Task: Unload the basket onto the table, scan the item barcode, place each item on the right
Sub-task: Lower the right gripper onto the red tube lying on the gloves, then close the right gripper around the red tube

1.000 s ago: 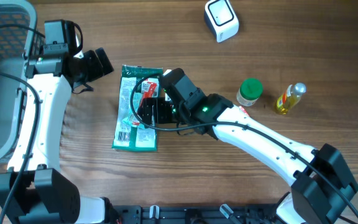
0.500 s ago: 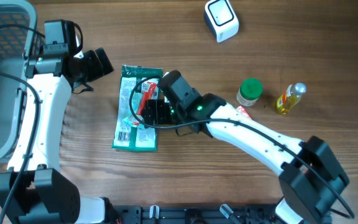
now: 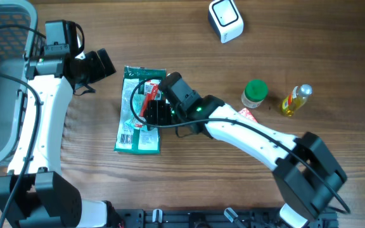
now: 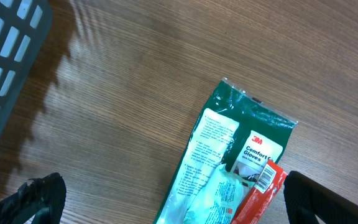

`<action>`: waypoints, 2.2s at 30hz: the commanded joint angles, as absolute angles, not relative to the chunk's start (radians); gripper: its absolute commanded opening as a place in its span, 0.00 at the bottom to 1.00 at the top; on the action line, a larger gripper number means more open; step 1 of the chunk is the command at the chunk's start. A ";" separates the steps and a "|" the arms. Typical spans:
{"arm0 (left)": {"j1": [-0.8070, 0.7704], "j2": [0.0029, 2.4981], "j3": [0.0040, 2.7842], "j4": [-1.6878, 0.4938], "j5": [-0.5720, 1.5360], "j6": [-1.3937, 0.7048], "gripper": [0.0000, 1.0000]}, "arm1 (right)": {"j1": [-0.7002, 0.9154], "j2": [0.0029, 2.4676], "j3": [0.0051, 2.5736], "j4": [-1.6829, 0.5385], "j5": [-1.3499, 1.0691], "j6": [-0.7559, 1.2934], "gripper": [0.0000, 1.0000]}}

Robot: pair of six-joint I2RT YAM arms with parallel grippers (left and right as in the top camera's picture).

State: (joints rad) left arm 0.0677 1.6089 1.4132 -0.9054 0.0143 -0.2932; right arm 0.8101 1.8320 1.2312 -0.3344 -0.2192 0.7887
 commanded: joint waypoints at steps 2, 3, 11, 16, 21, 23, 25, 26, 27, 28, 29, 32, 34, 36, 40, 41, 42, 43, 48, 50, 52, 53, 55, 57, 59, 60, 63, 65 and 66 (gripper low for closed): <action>0.070 1.600 1.424 -0.903 0.022 -0.292 1.00 | 0.810 1.898 1.235 -0.276 -0.202 0.876 0.69; 0.070 1.600 1.424 -0.903 0.022 -0.292 1.00 | 0.811 1.907 1.235 -0.264 -0.203 0.901 0.65; 0.070 1.600 1.424 -0.903 0.022 -0.292 1.00 | 0.812 1.945 1.235 -0.247 -0.207 1.119 0.49; 0.070 1.600 1.424 -0.903 0.022 -0.292 1.00 | 0.824 1.954 1.235 -0.240 -0.210 1.155 0.48; 0.070 1.600 1.424 -0.903 0.022 -0.292 1.00 | 0.848 1.962 1.235 -0.210 -0.210 1.154 0.48; 0.070 1.600 1.424 -0.903 0.022 -0.292 1.00 | 0.854 1.962 1.235 -0.201 -0.210 1.154 0.48; 0.070 1.600 1.424 -0.903 0.022 -0.292 1.00 | 0.855 1.962 1.235 -0.193 -0.210 1.156 0.48; 0.070 1.600 1.424 -0.903 0.022 -0.292 1.00 | 0.855 1.962 1.235 -0.189 -0.209 1.156 0.48; 0.070 1.600 1.424 -0.903 0.022 -0.292 1.00 | 0.855 1.962 1.235 -0.186 -0.209 1.156 0.47; 0.070 1.600 1.424 -0.903 0.022 -0.292 1.00 | 0.855 1.962 1.235 -0.184 -0.209 1.169 0.47; 0.070 1.600 1.424 -0.903 0.022 -0.292 1.00 | 0.855 1.963 1.235 -0.184 -0.210 1.189 0.46; 0.070 1.600 1.424 -0.903 0.022 -0.292 1.00 | 0.856 1.969 1.235 -0.184 -0.209 1.208 0.43; 0.070 1.600 1.424 -0.903 0.022 -0.292 1.00 | 0.860 1.979 1.235 -0.178 -0.210 1.208 0.42; 0.070 1.600 1.424 -0.903 0.022 -0.292 1.00 | 0.868 1.991 1.235 -0.160 -0.210 1.209 0.42; 0.070 1.600 1.424 -0.903 0.022 -0.292 1.00 | 0.881 2.000 1.235 -0.147 -0.210 1.208 0.42; 0.070 1.600 1.424 -0.903 0.022 -0.292 1.00 | 0.881 2.000 1.235 -0.147 -0.210 1.208 0.41; 0.070 1.600 1.424 -0.903 0.022 -0.292 1.00 | 0.881 2.000 1.235 -0.147 -0.210 1.208 0.40; 0.070 1.600 1.424 -0.903 0.022 -0.292 1.00 | 0.881 2.000 1.235 -0.147 -0.209 1.208 0.39; 0.070 1.600 1.424 -0.903 0.022 -0.292 1.00 | 0.881 2.001 1.235 -0.142 -0.196 1.212 0.39; 0.070 1.600 1.424 -0.903 0.022 -0.292 1.00 | 0.881 2.003 1.235 -0.142 -0.186 1.213 0.39; 0.070 1.600 1.424 -0.903 0.022 -0.292 1.00 | 0.882 2.005 1.235 -0.139 -0.179 1.213 0.38; 0.070 1.600 1.424 -0.903 0.022 -0.292 1.00 | 0.882 2.006 1.235 -0.134 -0.179 1.212 0.36; 0.070 1.600 1.424 -0.903 0.022 -0.292 1.00 | 0.882 2.006 1.235 -0.125 -0.179 1.211 0.28; 0.070 1.600 1.424 -0.903 0.022 -0.292 1.00 | 0.883 2.006 1.235 -0.122 -0.178 1.210 0.22; 0.070 1.600 1.424 -0.903 0.022 -0.292 1.00 | 0.884 2.006 1.235 -0.123 -0.178 1.205 0.19; 0.070 1.600 1.424 -0.903 0.022 -0.292 1.00 | 0.884 2.006 1.235 -0.123 -0.178 1.205 0.19; 0.070 1.600 1.424 -0.903 0.022 -0.292 1.00 | 0.886 2.006 1.235 -0.127 -0.176 1.205 0.24; 0.070 1.600 1.424 -0.903 0.022 -0.292 1.00 | 0.890 2.006 1.235 -0.128 -0.173 1.205 0.24; 0.070 1.600 1.424 -0.903 0.022 -0.292 1.00 | 0.892 2.006 1.235 -0.128 -0.170 1.204 0.24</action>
State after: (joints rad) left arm 0.0677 1.6089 1.4132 -0.9054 0.0143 -0.2932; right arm 0.8795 1.9827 1.2312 -0.1291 -0.1967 1.2072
